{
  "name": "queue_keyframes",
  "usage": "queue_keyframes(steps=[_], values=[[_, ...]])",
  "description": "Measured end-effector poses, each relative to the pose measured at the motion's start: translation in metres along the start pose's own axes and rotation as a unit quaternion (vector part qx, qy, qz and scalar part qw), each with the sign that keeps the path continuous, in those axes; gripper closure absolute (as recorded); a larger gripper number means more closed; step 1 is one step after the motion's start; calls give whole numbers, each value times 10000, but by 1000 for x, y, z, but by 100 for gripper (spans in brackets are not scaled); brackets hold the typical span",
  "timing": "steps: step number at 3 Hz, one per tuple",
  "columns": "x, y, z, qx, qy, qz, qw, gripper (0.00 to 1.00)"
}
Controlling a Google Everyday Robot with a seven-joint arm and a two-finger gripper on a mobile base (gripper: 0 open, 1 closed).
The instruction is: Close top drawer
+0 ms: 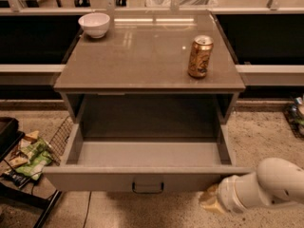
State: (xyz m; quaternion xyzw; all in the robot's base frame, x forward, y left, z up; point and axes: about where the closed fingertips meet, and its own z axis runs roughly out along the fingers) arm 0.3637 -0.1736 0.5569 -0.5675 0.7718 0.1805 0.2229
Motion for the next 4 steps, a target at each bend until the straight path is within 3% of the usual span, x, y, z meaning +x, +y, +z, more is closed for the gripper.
queue_keyframes(steps=[1,4], values=[[-3,-5,4,-25,-41,-46,10000,100],[-73,-92,8,199,-400,-795,9958,100]])
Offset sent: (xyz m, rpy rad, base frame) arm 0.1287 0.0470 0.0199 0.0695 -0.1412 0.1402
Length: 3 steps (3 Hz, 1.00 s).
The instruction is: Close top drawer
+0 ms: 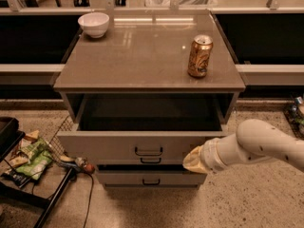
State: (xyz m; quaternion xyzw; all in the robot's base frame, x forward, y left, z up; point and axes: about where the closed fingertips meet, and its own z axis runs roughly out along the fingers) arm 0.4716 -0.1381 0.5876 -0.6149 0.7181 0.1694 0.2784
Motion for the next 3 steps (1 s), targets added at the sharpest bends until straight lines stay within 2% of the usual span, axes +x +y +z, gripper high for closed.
queue_keyframes(steps=[1,2,3], values=[[-24,-38,2,113,-62,-288,9995,100],[-25,-41,2,118,-64,-302,9995,100],[-46,-86,15,236,-82,-490,9985,100]])
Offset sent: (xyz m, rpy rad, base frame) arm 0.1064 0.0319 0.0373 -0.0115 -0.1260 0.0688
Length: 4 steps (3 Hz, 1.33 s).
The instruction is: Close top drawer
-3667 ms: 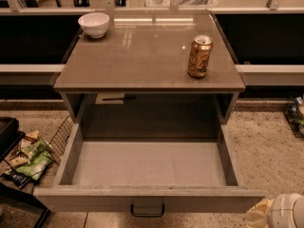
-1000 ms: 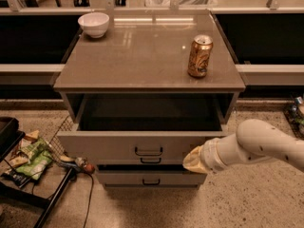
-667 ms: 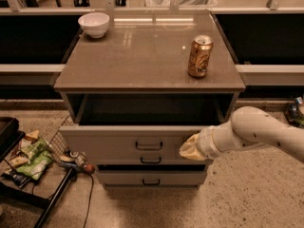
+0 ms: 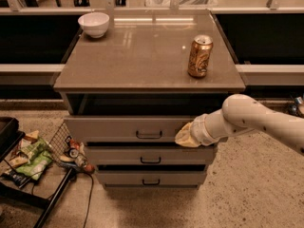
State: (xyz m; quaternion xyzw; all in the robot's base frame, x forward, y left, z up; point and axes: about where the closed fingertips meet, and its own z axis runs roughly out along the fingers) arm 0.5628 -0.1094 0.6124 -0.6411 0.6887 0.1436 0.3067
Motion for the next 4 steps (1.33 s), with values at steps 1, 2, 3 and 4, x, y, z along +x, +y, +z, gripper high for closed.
queue_keyframes(steps=[1,2,3,4], values=[[0,0,0,-1,0,0,10000,100],[-1,1,2,-19,-6,-5,10000,82],[-1,2,3,-37,-11,-8,10000,58],[-2,3,5,-51,-15,-11,10000,35]])
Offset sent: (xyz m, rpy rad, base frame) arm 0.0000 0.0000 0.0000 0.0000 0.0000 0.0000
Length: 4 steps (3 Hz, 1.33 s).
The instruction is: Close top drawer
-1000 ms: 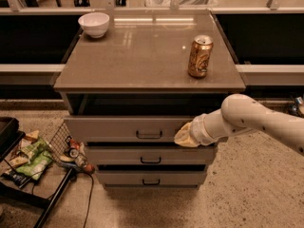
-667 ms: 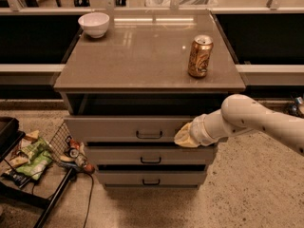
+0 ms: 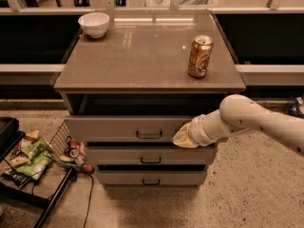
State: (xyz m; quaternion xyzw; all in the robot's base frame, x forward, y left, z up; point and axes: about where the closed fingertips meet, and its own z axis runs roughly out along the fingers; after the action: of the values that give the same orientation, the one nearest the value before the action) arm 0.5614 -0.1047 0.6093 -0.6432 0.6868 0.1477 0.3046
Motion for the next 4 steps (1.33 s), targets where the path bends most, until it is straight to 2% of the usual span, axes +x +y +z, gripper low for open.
queue_keyframes(steps=[1,2,3,4], values=[[-1,1,2,-18,-5,-4,10000,12],[-1,2,3,-33,-9,-7,10000,0],[-1,2,3,-33,-9,-7,10000,0],[-1,5,2,-33,-10,-7,10000,18]])
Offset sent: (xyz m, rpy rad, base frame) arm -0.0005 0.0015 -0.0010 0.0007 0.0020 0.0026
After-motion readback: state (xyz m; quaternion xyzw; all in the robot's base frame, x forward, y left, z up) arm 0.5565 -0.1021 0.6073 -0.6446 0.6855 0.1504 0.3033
